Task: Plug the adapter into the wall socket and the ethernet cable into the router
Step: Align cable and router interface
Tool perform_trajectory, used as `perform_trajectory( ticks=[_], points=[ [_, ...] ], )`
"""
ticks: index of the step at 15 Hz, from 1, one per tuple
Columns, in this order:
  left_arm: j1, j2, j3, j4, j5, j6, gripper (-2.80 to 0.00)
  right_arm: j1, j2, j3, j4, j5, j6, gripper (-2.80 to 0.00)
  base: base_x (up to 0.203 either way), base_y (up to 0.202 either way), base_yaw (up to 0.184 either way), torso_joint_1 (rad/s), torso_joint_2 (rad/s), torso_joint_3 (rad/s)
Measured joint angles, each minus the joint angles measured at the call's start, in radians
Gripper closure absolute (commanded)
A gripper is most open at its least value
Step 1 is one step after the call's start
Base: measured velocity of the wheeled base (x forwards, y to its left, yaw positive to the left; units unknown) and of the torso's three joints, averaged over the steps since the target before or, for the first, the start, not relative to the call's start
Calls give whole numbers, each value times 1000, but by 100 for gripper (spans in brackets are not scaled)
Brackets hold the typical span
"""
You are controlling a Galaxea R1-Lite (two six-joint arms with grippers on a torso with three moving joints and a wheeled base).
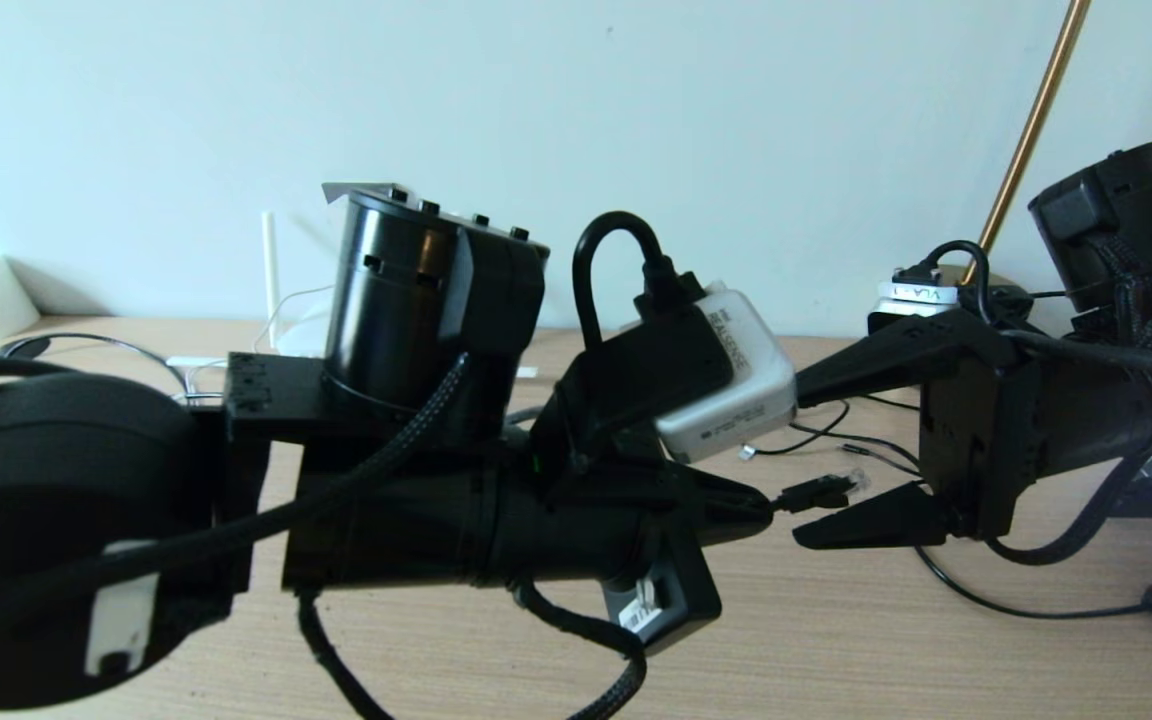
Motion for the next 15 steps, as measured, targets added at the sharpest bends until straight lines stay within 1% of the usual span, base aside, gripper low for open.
perform_trajectory(
  ticks=[1,6,15],
  points=[
    [-1,-2,0,0,7,0,0,0,-2,1,0,-2,0,0,0,0,0,0,0,0],
    [-1,-11,5,0,13,3,0,0,-14,13,0,-2,8,0,0,0,0,0,0,0],
    [22,-19,8,-1,12,2,0,1,-50,44,0,-3,8,0,0,0,0,0,0,0]
  ],
)
